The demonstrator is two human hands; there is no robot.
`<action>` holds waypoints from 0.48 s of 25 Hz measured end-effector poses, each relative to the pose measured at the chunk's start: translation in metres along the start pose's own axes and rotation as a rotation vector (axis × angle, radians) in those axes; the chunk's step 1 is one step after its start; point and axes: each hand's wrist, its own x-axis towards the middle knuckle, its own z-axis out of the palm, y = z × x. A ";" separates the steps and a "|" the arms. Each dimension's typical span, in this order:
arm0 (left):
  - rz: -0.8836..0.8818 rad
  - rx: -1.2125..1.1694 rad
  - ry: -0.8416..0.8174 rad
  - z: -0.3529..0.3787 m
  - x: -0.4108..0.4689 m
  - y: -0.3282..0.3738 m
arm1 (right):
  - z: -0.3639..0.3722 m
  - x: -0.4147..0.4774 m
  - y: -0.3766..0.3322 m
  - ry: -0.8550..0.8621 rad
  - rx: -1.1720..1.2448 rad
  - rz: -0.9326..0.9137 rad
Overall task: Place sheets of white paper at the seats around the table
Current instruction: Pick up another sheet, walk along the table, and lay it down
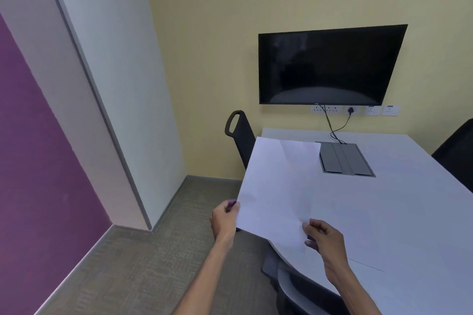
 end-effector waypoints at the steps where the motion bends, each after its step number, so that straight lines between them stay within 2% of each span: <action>1: -0.008 0.012 -0.032 0.000 0.016 -0.001 | 0.009 0.008 0.001 0.024 0.010 0.015; 12: -0.109 0.051 -0.193 0.021 0.180 -0.015 | 0.107 0.089 0.006 0.195 0.057 0.097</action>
